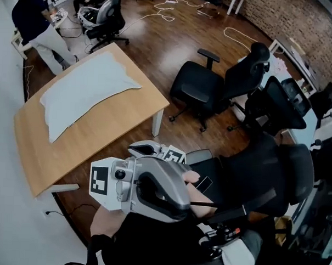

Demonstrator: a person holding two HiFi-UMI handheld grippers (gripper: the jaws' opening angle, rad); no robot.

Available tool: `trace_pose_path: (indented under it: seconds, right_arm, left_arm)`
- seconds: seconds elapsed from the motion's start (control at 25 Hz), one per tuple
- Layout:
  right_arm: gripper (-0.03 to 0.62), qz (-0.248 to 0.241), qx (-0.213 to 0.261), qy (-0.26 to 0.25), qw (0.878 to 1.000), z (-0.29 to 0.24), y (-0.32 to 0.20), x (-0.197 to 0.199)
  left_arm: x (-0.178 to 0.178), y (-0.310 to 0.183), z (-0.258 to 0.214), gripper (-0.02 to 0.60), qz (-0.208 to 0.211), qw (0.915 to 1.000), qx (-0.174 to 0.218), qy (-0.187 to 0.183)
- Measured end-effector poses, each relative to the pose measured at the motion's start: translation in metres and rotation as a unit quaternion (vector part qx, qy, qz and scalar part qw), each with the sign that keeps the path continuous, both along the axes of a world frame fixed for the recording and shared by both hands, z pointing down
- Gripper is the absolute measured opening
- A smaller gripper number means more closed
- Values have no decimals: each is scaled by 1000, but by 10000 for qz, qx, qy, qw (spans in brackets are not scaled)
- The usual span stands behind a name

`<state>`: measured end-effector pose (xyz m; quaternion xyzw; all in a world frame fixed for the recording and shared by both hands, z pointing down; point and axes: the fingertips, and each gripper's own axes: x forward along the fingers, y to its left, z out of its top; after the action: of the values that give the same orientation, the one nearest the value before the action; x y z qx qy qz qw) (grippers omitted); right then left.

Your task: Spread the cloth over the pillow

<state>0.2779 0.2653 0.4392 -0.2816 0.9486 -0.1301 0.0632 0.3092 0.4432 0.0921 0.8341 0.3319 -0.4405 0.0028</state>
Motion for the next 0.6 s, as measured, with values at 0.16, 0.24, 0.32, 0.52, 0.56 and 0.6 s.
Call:
trace_pose_path:
  seconds: [0.16,0.24,0.32,0.52,0.56,0.6]
  right_arm:
    - [-5,59,7,41,10000,4,-3,7]
    - [-5,116,50,66,9999,2,-4,13]
    - [-5,181,108,125,9997,-3,-2,17]
    - [-5,248,224,277,9991,-19,-2,15]
    - [-3,254,238,277,9990,-21,-3,14]
    - [0,234,251,273,9990,-22,-3,12]
  left_arm:
    - [-51,-78,112,27,-2380,9610,-858,-1120]
    - [-96,-106,170,3,-3588,9071,-1382,-1716]
    - [-148,-122,226,3,-4675,8290,-1893,-2418]
    - [-257,-115,283,3,-6093,6787,-2898,-2902]
    - [-269,-114,284,3,-6185,6676,-3070,-2785]
    - [-278,-113,284,5,-6261,6583,-3214,-2672]
